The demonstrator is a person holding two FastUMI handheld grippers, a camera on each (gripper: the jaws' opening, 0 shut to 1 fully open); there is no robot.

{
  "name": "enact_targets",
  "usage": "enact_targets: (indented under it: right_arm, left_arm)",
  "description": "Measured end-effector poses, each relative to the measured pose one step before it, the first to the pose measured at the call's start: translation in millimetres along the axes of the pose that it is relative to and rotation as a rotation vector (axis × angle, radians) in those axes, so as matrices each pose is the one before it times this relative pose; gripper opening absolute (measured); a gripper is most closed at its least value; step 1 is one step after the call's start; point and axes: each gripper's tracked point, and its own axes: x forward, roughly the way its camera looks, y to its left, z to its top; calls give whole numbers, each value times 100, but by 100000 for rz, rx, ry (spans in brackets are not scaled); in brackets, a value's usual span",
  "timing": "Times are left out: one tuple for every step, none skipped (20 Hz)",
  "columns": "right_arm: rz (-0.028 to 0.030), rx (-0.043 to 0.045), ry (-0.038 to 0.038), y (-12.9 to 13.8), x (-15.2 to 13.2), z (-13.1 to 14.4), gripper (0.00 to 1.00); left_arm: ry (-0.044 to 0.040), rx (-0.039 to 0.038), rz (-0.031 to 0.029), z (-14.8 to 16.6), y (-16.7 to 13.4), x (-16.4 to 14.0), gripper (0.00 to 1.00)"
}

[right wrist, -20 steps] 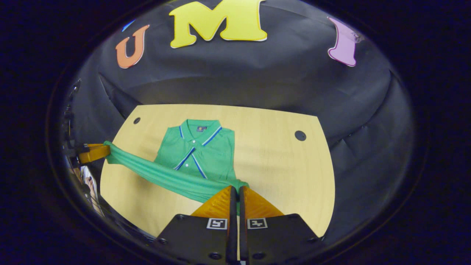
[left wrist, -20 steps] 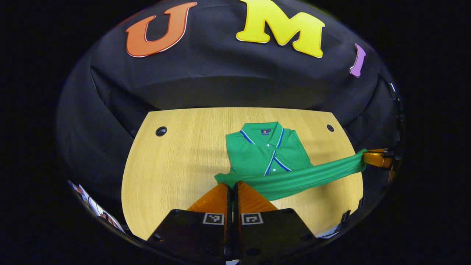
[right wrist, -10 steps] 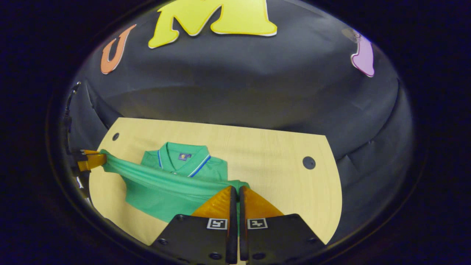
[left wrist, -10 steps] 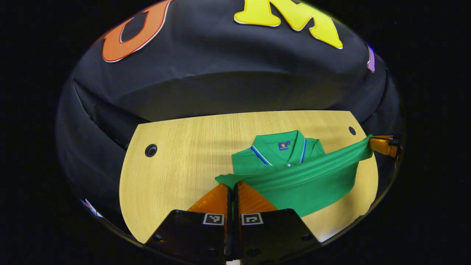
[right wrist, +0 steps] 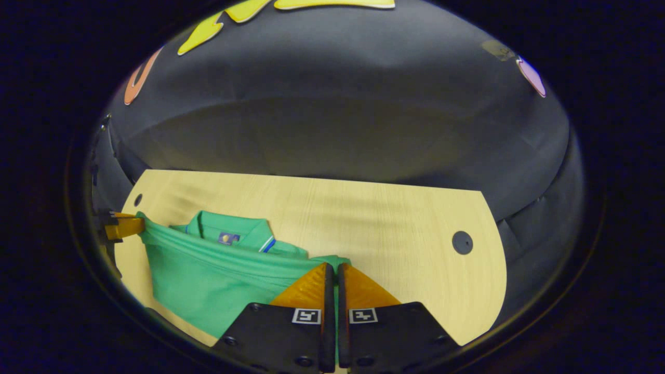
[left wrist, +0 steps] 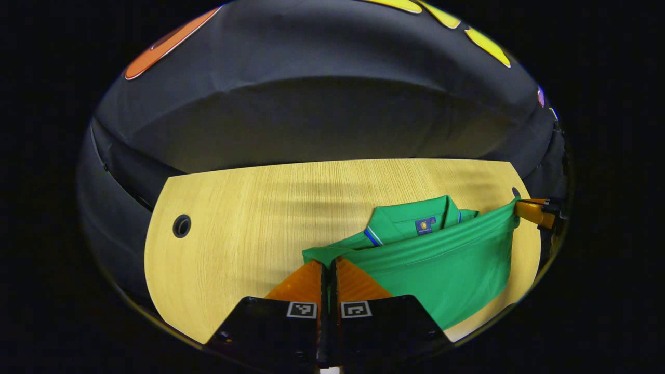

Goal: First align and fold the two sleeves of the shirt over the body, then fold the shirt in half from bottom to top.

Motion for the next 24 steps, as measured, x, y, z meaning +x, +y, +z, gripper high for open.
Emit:
enact_targets:
  right_arm:
    - [492, -329, -429, 118, 908, 24, 5]
    - [1304, 89, -31, 115, 855, -9, 5]
    - [261, -211, 764, 20, 911, -147, 5]
    - [-705, -811, 1371, -211, 865, -463, 5]
    - [-359, 27, 1644, -66, 782, -509, 5]
    - [48, 646, 1981, 87, 743, -640, 2]
    - [610, 1120, 1887, 27, 534, -597, 2]
    - [302, 1252, 1304, -16, 357, -329, 5]
    - [728, 2091, 199, 30, 183, -97, 6]
    - [235, 2880, -21, 20, -8, 58, 7]
    - [431, 2616, 419, 19, -22, -28, 8]
    - [-989, 1435, 232, -294, -181, 40, 8]
    - [371, 1566, 401, 35, -186, -121, 14]
    - [197, 1949, -48, 83, -340, 171, 18]
    - [2757, 2581, -802, 576, -820, 221, 24]
    - [2083, 1297, -1082, 421, -899, 356, 30]
    - [1826, 174, -1086, 375, -893, 222, 52]
    - [-289, -980, -990, 8, -988, 174, 74]
    - [221, -1148, -1327, 213, -1395, 393, 96]
    - [159, -1714, -1584, 202, -1243, 398, 96]
    - [-1288, -2041, -2380, -36, -1647, 629, 93]
    - [-908, -1847, -2752, -24, -1857, 786, 98]
    - [-72, -1550, -3211, 333, -2034, 709, 93]
    - [-982, -1347, -3395, 177, -2171, 810, 93]
  left_arm:
    - [27, -175, 737, 84, 168, 670, 3]
    - [298, 11, -11, -39, -29, 1008, 3]
    - [18, -17, 444, 29, 123, 708, 3]
    - [-396, 391, -208, -72, 53, 676, 3]
    - [491, 412, -544, -198, -117, 632, 3]
    - [559, 593, 316, -160, 174, 474, 3]
    - [344, 6, 375, -126, 105, 481, 3]
    - [428, -691, 173, -274, -14, 359, 3]
    - [-554, -766, -161, 14, -59, 59, 3]
    - [-418, -882, 58, 18, 18, 212, 3]
    - [92, -596, -390, -86, -141, 160, 5]
    - [-232, -760, 523, -67, 240, -101, 6]
    - [656, -912, -783, -227, -107, 74, 10]
    - [808, -392, 608, -281, 119, -330, 16]
    - [-271, -933, 484, 67, 140, -441, 29]
    - [-677, -1147, 744, 193, 287, -862, 32]
    - [-2218, -2172, -1034, 512, -28, -865, 35]
    - [-2765, -2383, -1144, 625, -195, -994, 38]
    - [-2316, -1300, -725, 695, -140, -1254, 50]
    - [-2595, -146, 719, 705, 292, -1492, 60]
    - [-2524, 478, 1035, 732, 225, -1397, 70]
    - [-2711, 635, 994, 929, 162, -1494, 70]
    - [-2972, 343, 761, 238, 87, -344, 75]
    - [-3017, 408, 556, 575, -7, -2147, 81]
